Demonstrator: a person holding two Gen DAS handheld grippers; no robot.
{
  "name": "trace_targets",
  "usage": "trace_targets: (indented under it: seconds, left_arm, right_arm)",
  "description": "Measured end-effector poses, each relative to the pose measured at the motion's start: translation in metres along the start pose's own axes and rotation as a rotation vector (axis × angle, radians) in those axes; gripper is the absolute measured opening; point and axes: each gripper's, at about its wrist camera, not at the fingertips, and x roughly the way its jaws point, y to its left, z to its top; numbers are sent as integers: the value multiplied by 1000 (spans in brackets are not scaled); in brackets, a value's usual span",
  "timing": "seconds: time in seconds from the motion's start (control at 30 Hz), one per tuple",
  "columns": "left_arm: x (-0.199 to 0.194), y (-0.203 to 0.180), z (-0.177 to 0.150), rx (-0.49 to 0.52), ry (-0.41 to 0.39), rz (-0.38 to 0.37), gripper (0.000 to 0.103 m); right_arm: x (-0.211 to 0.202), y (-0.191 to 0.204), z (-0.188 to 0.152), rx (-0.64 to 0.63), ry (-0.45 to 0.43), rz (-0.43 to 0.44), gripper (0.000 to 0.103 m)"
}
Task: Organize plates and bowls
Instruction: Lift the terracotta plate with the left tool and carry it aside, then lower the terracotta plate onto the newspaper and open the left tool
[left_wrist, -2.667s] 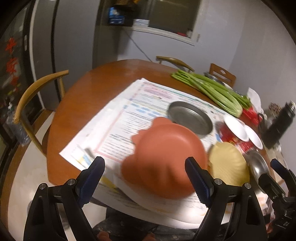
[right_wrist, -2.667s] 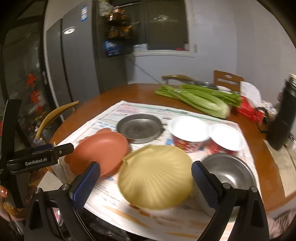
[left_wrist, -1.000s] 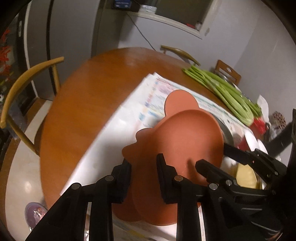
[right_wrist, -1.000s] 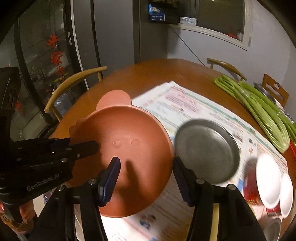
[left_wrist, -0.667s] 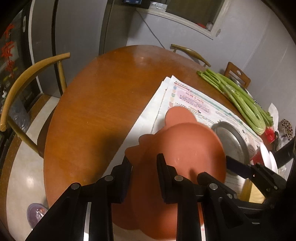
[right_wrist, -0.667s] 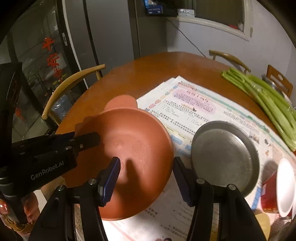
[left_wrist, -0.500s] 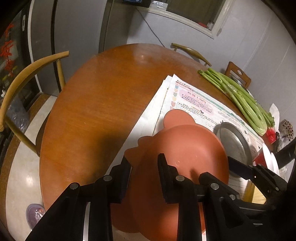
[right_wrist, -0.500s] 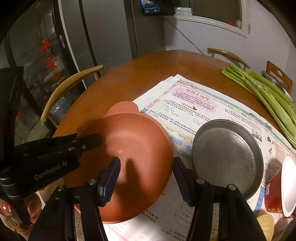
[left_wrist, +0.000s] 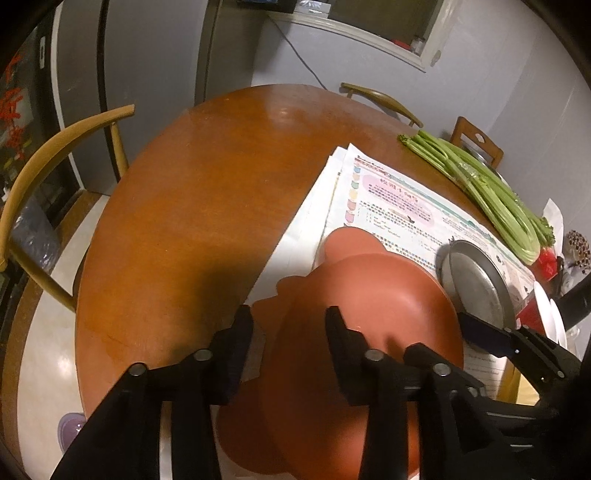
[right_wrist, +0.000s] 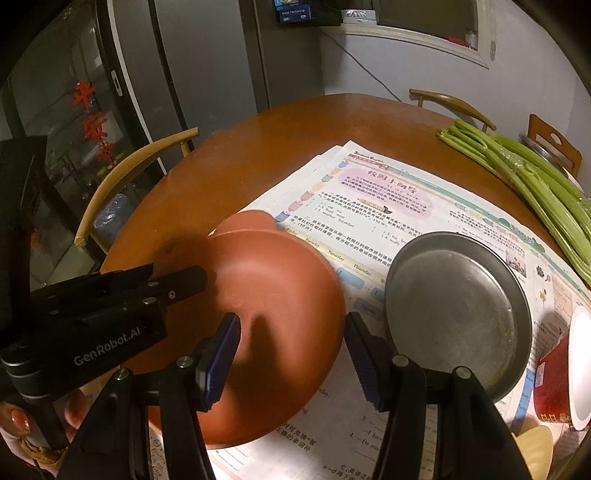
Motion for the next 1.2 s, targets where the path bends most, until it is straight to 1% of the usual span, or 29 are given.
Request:
trace_targets:
  seconds: [0.1,0.27,0.37,0.43,0.57,0.73,0.93,1.03,1.1,1.2]
  left_arm:
    - [-5,1,1,-5,-18,12,49]
    - [-18,3,2,-16,-48,37,52]
    - [-31,1,0,-17,-71,32,56]
    - [-42,-4,-3,-7,-89,27,56]
    - [-56,-12,-7,-6,-109,4,57]
    - [-73,-32,-15,13,-125,-31,57]
    - [-91,-63,-26,63,-134,-84,57]
    - [-98,-77,-32,82,-137,-96,57]
    - [-101,-83,-35,90,-134,-107,57]
    - [-104,-93,-40,104,-130,-108,57]
  right_arm:
    - [-3,0,0,-6,-12,-9,59]
    - [-11,-3,0,-1,-32,0,59]
    - [-22,-3,0,-5,-57,11,59]
    - [-30,-4,0,-6,-74,19,59]
    - [-49,-9,-4,0,-100,20,59]
    - [-73,-19,-15,8,-125,21,59]
    - [-108,-36,-28,5,-176,6,59]
    - [-123,-45,-35,0,-196,-5,59]
    - [-131,-51,-40,7,-197,-6,59]
    - [-139,-63,-48,30,-189,-37,59]
